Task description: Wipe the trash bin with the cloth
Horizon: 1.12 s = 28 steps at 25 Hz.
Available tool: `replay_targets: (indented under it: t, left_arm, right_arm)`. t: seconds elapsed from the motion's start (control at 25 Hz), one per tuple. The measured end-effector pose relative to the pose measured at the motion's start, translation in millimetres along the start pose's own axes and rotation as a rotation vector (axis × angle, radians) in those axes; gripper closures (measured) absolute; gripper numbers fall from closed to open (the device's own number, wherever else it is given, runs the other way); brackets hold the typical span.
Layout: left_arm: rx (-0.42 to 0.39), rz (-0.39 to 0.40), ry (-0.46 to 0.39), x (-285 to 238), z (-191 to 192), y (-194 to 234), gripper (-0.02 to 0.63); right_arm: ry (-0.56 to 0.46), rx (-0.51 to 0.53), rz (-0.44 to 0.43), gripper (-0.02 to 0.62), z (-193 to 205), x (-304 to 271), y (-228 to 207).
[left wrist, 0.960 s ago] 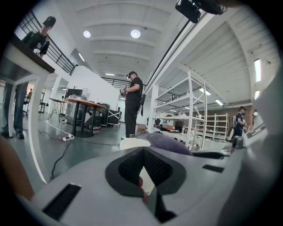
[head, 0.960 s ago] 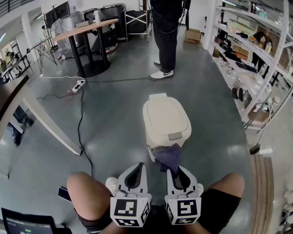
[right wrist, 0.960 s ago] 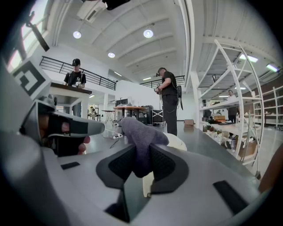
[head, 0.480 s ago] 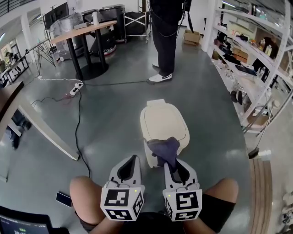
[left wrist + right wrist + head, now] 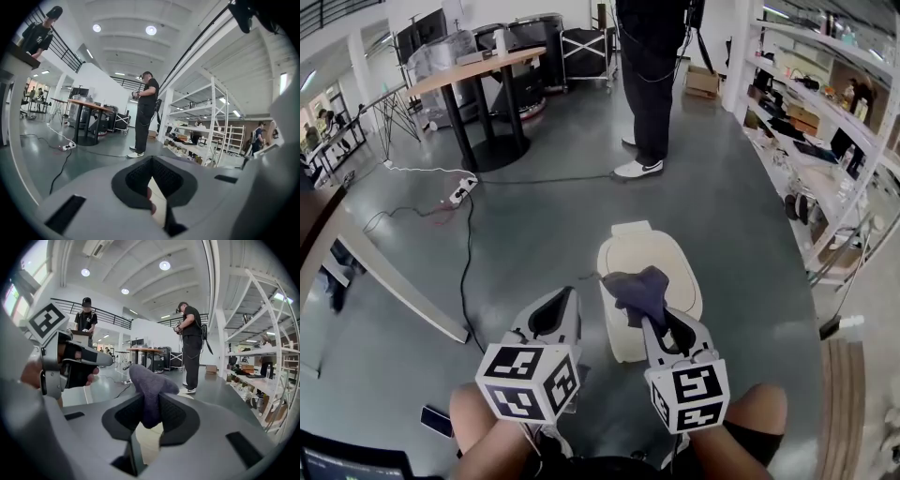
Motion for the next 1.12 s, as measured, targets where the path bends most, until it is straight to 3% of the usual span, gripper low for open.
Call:
replay_targets:
  t: [0.12,0.32,0.52,0.76,1.12]
  left_arm:
    - [0.009,0.016,0.008,-24.4,-7.9,7.2,0.606]
    - [-0.076,-0.003,-0.012,-60.4,-31.2,17.9,0.606]
    - [-0.104,-0.005,-0.018,-98.7,-46.0,31.9,0.606]
    - [-0.115,0.02,-0.032,-139.5,-43.2,43.9,0.606]
    - [-0.095,-0.049,0.026,-171.1,-23.0,67.0,0.606]
  right_arm:
    - [0.008,0.027,-0.028,0.509,-13.2,-25.9,-18.6]
    - [0.048,0.082,-0.051,0.509,-33.1,-75.4,-39.0]
    - [0.124,0.093,-0.07,0.509,-33.9,-125.0,-56.0]
    - [0.233,0.09,-0.089,0.509,-25.5,-180.7,-76.6]
    - [0.366,0.128,-0.131,0.509,-3.2,-233.2,-81.5]
Point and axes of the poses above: the fingertips, and each gripper's own axes: x backward along the fingers, y to its left, z out of its underside, the point moved 5 cm from there along x, backward along the fingers, and after that the axes turned 6 degrees about -z, right-handed, at the moved point
